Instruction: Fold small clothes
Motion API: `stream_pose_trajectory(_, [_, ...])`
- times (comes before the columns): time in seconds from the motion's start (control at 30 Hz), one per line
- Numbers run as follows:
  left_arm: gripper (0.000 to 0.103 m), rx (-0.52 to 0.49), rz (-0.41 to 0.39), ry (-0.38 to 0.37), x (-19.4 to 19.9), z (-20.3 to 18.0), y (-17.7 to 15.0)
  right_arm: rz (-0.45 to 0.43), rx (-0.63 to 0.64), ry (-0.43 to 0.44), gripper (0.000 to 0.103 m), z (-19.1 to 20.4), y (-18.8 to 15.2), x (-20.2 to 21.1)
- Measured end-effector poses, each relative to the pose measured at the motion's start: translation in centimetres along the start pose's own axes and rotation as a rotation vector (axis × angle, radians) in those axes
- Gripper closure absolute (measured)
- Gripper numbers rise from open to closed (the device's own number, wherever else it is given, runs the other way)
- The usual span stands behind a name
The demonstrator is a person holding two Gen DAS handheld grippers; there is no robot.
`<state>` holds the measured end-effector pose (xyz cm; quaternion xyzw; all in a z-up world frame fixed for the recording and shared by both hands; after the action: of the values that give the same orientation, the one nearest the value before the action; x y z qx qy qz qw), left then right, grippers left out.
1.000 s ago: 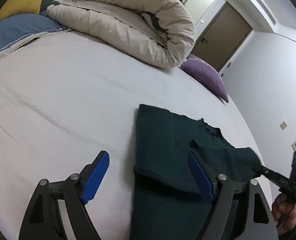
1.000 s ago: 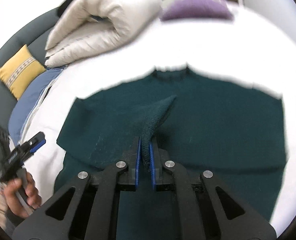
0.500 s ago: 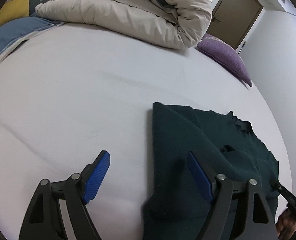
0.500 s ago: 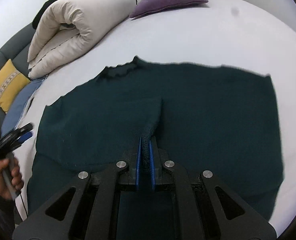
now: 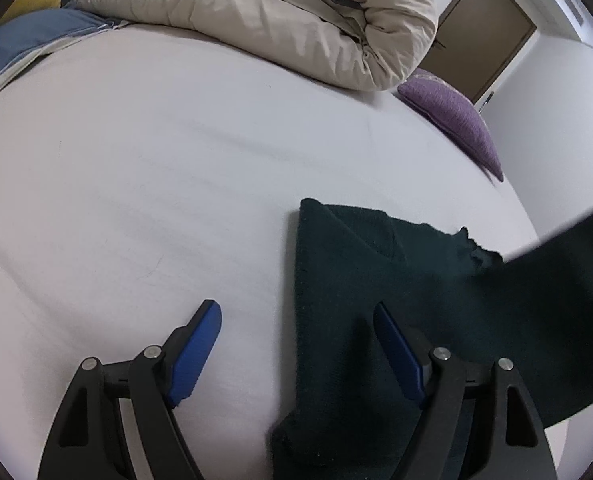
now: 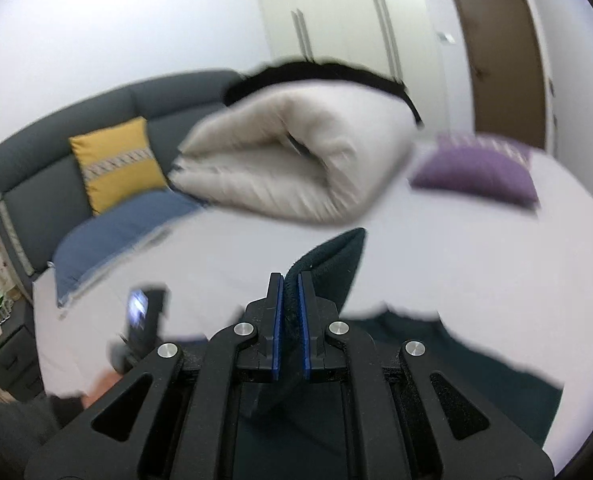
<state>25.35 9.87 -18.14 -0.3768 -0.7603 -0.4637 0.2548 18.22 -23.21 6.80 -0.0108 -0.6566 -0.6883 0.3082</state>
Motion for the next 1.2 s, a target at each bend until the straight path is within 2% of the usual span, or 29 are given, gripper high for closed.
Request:
stream_pose_trajectory(0.1, [0.023, -0.003, 0.003, -0.003, 0.0, -0.1, 0.0, -0.058, 0.034, -0.005, 0.097, 0.9, 2.4, 1.3])
stream_pose_trajectory(0.2, [0.023, -0.028, 0.009, 0.004, -0.2, -0.5, 0.1, -0.018, -0.014, -0.043, 0.097, -1.0, 1.0, 1.0])
stream_pose_trajectory(0.33, [0.023, -0.047, 0.018, 0.031, -0.7, -0.8, 0.3, 0.153, -0.167, -0.140, 0.097, -8.3, -6.7, -1.8])
stream_pose_trajectory(0.37, [0.023, -0.054, 0.019, 0.044, -0.9, -0.9, 0.4, 0.240, -0.208, -0.178, 0.097, -10.6, -9.9, -3.1])
stream_pose_trajectory(0.4, [0.025, -0.062, 0.018, 0.053, -1.0, -1.1, 0.4, 0.291, -0.241, -0.210, 0.097, -12.0, -12.2, -3.7])
stream_pose_trajectory(0.43, [0.029, -0.072, 0.018, 0.062, -1.1, -1.2, 0.4, 0.350, -0.294, -0.246, 0.097, -13.8, -15.0, -4.3])
stream_pose_trajectory(0.5, [0.043, -0.085, 0.022, 0.077, -1.5, -1.4, 0.6, 0.428, -0.401, -0.254, 0.097, -16.1, -19.1, -4.4])
stream_pose_trajectory(0.53, [0.046, -0.087, 0.024, 0.080, -1.5, -1.3, 0.7, 0.445, -0.455, -0.255, 0.097, -17.1, -20.5, -4.2])
stream_pose_trajectory(0.6, [0.055, -0.086, 0.027, 0.087, -1.6, -1.2, 1.1, 0.419, -0.531, -0.210, 0.095, -18.0, -21.8, -3.5])
stream_pose_trajectory(0.77, [0.055, -0.086, 0.018, 0.111, -1.9, -1.1, 2.1, 0.357, -0.568, -0.215, 0.091, -18.7, -20.3, -2.3])
stream_pose_trajectory(0.8, [0.052, -0.088, 0.020, 0.115, -2.0, -1.1, 2.2, 0.339, -0.581, -0.208, 0.084, -19.1, -20.0, -1.8])
stream_pose_trajectory(0.9, [0.051, -0.126, 0.012, 0.149, -2.6, -1.5, 2.1, 0.282, -0.625, -0.196, 0.049, -20.8, -19.5, -0.9])
stream_pose_trajectory(0.97, [0.054, -0.160, 0.001, 0.173, -3.0, -1.8, 2.2, 0.309, -0.569, -0.184, 0.050, -20.3, -19.4, -2.1])
stream_pose_trajectory(1.0, [0.063, -0.165, -0.003, 0.178, -3.1, -1.7, 2.3, 0.348, -0.547, -0.193, 0.061, -19.9, -19.1, -2.7])
stream_pose_trajectory(1.03, [0.071, -0.163, -0.004, 0.179, -3.2, -1.5, 2.6, 0.398, -0.528, -0.210, 0.086, -19.6, -19.7, -3.4])
stream_pose_trajectory(1.07, [0.083, -0.152, 0.001, 0.173, -3.4, -1.2, 2.8, 0.437, -0.512, -0.243, 0.095, -19.6, -20.4, -4.0])
stream_pose_trajectory(1.1, [0.089, -0.142, 0.001, 0.164, -3.4, -0.9, 3.0, 0.428, -0.514, -0.248, 0.096, -19.6, -20.3, -4.1])
stream_pose_trajectory(1.2, [0.092, -0.152, -0.001, 0.179, -3.8, -0.6, 3.3, 0.382, -0.546, -0.276, 0.099, -20.0, -20.3, -3.0])
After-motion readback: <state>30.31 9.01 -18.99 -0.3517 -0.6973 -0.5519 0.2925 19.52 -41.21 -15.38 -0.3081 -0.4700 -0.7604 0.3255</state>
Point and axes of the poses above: each gripper's, at about its wrist camera, not at the fingertips, and x roughly against the way its jaws point, z to its left, y to its top, the point moved 4 cm from there along -x, roughly the way its jaws point, and after that the axes turned 2 degrees about -y, right-handed, at the moved point
